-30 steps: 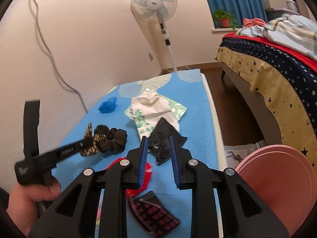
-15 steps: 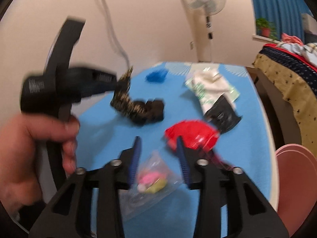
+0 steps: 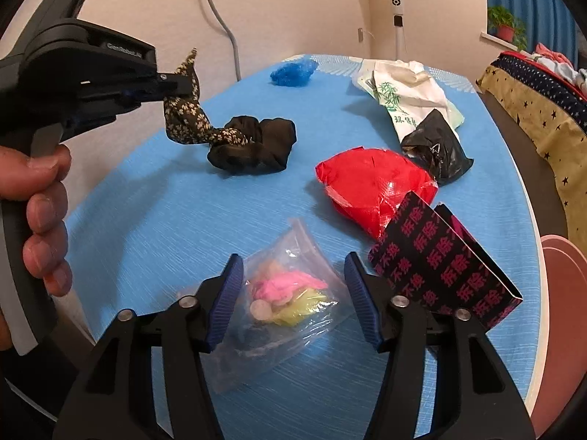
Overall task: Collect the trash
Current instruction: 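Grasp the floral black cloth with the left tool while the right tool grasps the clear bag, then carry the floral cloth and clear bag over the pink bin with both tools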
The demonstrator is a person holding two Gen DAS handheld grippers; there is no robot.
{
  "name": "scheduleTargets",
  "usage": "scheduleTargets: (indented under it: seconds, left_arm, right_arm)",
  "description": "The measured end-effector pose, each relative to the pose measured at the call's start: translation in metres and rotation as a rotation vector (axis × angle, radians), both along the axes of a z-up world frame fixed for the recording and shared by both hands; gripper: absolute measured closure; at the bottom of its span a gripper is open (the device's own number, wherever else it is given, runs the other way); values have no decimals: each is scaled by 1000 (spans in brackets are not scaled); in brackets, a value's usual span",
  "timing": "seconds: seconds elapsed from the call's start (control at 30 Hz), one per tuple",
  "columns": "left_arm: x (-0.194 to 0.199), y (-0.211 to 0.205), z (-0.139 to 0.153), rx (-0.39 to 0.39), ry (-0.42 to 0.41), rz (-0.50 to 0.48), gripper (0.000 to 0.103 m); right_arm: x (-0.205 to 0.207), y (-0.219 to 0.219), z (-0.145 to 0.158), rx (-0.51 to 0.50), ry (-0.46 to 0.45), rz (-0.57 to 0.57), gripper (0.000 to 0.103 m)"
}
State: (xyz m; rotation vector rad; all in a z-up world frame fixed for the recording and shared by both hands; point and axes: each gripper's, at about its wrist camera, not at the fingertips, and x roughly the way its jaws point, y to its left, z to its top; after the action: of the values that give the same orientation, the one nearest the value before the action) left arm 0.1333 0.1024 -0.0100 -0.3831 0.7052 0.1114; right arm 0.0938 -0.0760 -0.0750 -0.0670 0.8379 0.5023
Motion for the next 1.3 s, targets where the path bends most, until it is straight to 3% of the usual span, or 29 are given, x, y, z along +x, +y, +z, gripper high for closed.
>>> scheduleTargets:
  seconds: [0.03,0.1,0.13,0.2,0.23,0.4,0.63,0.7,0.8,1.3]
  left_arm:
    - [2,-2,-3,4,12,-4,92]
    - [4,-2,-8,10,29,-2,67]
    - [5,-2,-11,10,37,1,63]
    - [9,-3,-17,12,57,1,61]
    - [9,-3,-20,11,64,-2,61]
    - [17,-9,-35,16,123,-29,56]
    - [26,-17,-54,57,191,-56,57]
    - [27,-17,-58,62,201,-61,72]
    - [27,-16,-56,64,191,-71,86]
    - [-2,-28,-11,80,32,-98,88]
  right_arm:
    - [0,1,-1,-5,1,3,56]
    - [0,3,0,-13,-3,7,64]
    - [0,3,0,-11,-5,8,67]
    - [-1,2,1,-2,-8,11,75]
    - [0,2,3,7,-13,17,97]
    - [1,0,7,23,-17,20,102]
    - [3,-10,19,79,-32,-11,103]
    - [3,-15,24,99,-40,-21,103]
    - [4,-21,30,116,-54,-38,103]
    - [-10,-64,76,157,-177,-180,103]
